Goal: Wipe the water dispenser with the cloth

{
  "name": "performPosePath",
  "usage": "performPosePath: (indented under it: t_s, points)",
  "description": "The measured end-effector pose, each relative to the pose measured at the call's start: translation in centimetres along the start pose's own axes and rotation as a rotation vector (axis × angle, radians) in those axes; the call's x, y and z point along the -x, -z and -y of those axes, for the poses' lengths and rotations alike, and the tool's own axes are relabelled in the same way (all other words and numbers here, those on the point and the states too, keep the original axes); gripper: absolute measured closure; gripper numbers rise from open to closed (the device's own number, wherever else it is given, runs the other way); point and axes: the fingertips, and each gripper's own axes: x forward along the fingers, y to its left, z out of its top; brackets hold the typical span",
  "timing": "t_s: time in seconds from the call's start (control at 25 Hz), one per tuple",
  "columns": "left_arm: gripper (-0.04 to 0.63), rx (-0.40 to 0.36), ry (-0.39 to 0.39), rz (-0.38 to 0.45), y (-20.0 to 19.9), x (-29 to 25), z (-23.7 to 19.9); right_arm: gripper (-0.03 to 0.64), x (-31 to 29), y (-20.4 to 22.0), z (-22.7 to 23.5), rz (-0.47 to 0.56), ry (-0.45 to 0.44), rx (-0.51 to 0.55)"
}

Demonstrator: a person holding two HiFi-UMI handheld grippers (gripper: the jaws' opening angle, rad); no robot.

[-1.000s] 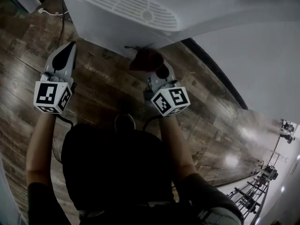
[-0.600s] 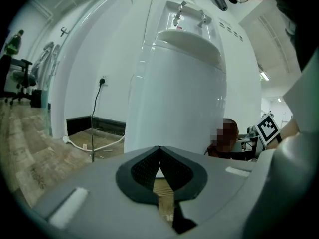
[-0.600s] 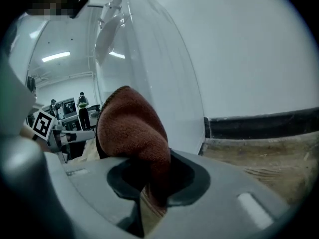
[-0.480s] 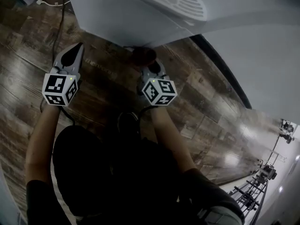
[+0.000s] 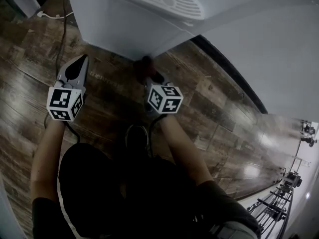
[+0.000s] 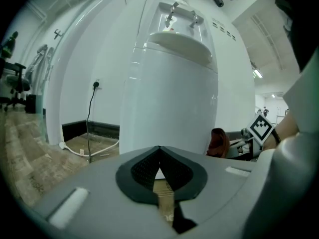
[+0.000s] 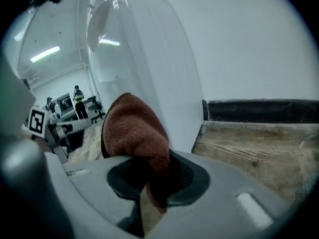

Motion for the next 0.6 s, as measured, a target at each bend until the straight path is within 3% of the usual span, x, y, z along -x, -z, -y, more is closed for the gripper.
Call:
performPosePath:
  t_s: [0.12,0.24,0.36,0.48,0.6]
  points:
    - [0.577,-0.04,0.016,0.068,-3.8,1.2,0.7,0.552,4.0,-5.2,-3.6,0.1,-0.068,-0.05]
    - [0.577,-0.11,0.043,0.162,-9.4,2.3,1.6,0.552,7.0,-11.8,-7.4,0.204,-0.147,-0.035]
    - [0.577,-0.131,0.068,0.256,-14.8,3.8,2.7,0.552,8.6,-16.9,-10.1,0.27,-0.21,-0.058]
    - [0.577,-0.132,0.073,0.305,-17.8,5.1,3.3,0.552,8.9,-19.2,-11.0,0.292,-0.227,-0.132]
    - [0.577,-0.141,0.063,0.304,-18.2,5.8,3.2,0.552,8.4,-19.4,-10.6,0.287,-0.204,-0.188]
